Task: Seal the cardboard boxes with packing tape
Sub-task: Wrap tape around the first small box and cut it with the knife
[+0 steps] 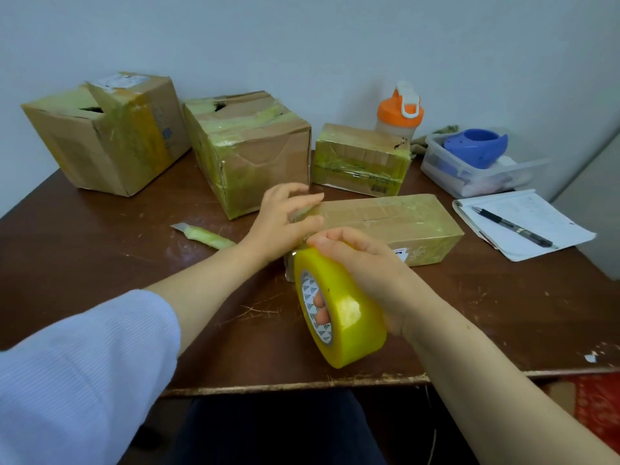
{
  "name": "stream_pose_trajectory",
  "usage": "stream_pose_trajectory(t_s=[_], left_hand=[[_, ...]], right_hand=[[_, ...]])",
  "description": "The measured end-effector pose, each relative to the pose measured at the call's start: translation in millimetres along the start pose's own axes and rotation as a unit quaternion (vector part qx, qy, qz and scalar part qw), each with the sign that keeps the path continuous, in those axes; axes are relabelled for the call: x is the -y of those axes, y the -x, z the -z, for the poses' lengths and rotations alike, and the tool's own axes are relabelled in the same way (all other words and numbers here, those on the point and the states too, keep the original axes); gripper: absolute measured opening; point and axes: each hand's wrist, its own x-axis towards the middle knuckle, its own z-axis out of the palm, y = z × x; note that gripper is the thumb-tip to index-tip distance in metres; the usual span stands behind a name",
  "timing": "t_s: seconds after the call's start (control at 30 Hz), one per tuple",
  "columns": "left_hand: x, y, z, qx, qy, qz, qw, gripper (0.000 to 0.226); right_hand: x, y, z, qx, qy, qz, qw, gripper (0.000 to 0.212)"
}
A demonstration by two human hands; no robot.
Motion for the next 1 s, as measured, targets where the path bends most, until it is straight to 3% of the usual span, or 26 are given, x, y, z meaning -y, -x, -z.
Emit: stream_pose_trajectory(t_s=[0.1,0.27,0.4,0.47,0.57,0.7,0.77,1.0], left_hand=[[3.4,9.4,7.4,0.056,0.083,0.057,0.993,0.043],[-6.6,6.7,11.4,0.051,0.164,0.113,0.979,0.036],[-10.8,11.5,3.9,0.090,0.266,0.210,0.936,0.024],[-13.5,12.3,1.6,0.057,0.287,0.253,0.922,0.029],[-9.7,13.4,1.6,-0.006,0.358,0.209,0.910,0.031],[-1.1,19.5,-3.6,-0.024,0.433,0.167,0.885,0.032],[1.9,19.6,-8.5,-0.039,0.423,0.175,0.888,0.037],[3.0,10.3,-8.5,-0.089,0.240,0.187,0.949,0.048]], right_hand=[[1.2,2.9,-3.0,-0.012,-0.003,0.008,1.000,0.015],[23.5,22.8,-6.0,-0.032,-0.031,0.073,0.996,0.017],[61.7,29.0,6.5,0.028,-0.063,0.083,0.994,0.050],[75.6,20.2,9.2,0.053,-0.069,0.064,0.994,0.048],[89.5,1.1,5.7,0.068,-0.065,0.036,0.995,0.020],[102.2,-24.1,-1.9,0.064,-0.067,0.026,0.995,0.029],[103.4,-31.3,-7.1,0.061,-0.069,0.043,0.995,0.029],[98.1,-50.4,-22.8,-0.004,-0.011,0.131,0.991,0.036]])
